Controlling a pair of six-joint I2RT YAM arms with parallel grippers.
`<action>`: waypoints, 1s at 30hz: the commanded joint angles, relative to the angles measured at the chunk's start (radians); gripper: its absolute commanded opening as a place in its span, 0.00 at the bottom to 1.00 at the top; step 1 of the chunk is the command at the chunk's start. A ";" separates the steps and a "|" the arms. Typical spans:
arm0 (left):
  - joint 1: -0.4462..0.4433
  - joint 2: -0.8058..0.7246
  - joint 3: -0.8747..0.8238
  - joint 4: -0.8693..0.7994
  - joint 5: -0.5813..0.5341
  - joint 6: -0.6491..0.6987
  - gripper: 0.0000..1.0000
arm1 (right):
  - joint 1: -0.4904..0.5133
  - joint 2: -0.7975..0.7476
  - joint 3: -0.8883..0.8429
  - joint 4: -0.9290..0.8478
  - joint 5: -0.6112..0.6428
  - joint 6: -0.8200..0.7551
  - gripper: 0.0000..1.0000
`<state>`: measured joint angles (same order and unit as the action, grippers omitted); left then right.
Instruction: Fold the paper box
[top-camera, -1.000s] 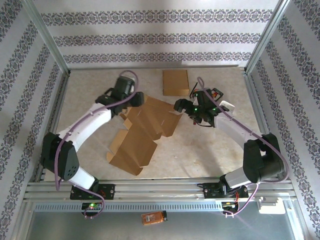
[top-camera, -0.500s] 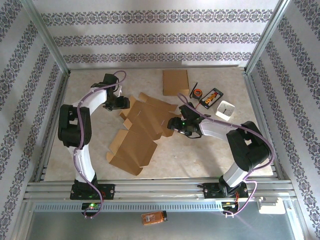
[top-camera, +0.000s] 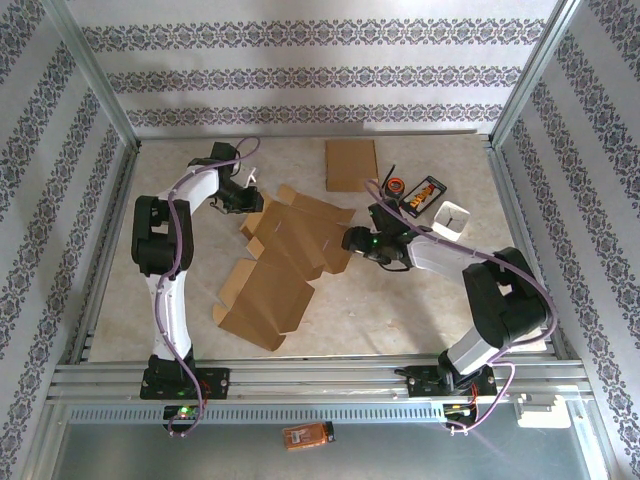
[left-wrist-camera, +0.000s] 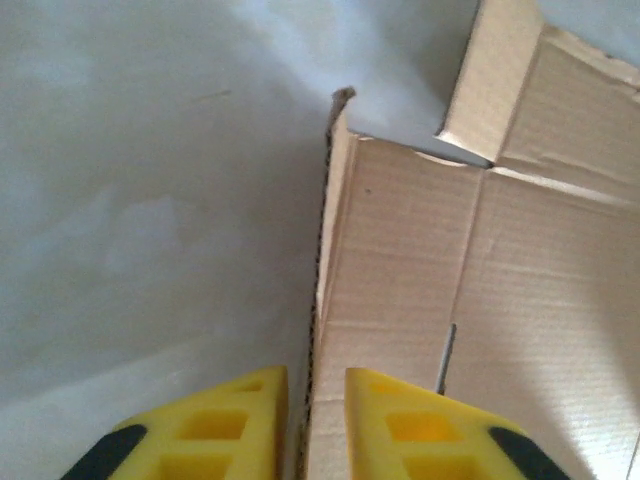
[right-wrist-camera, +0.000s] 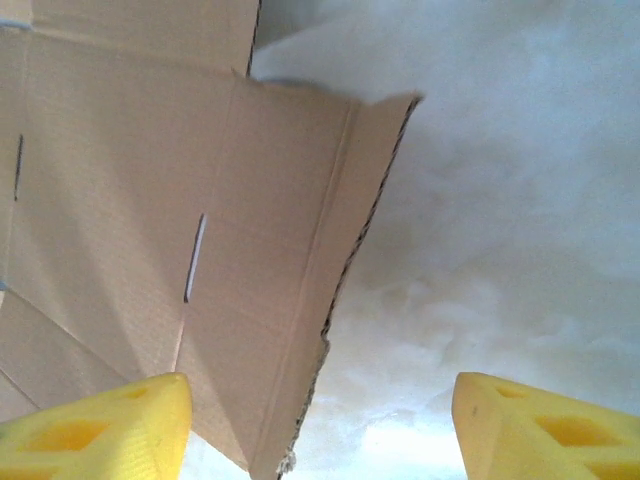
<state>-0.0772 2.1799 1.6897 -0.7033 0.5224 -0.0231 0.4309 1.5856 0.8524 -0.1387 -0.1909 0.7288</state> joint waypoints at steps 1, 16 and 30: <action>0.004 -0.022 -0.025 -0.006 0.053 0.023 0.09 | -0.043 -0.050 0.027 -0.060 0.004 -0.074 0.73; -0.042 -0.473 -0.544 0.737 0.272 0.068 0.00 | -0.219 -0.174 0.221 -0.137 -0.142 -0.518 0.86; -0.139 -0.577 -0.709 0.991 0.352 0.140 0.00 | -0.219 -0.129 0.352 -0.257 -0.385 -0.872 0.83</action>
<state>-0.2043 1.6447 0.9855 0.1703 0.8322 0.0864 0.2180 1.4197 1.1740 -0.3199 -0.5129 -0.0643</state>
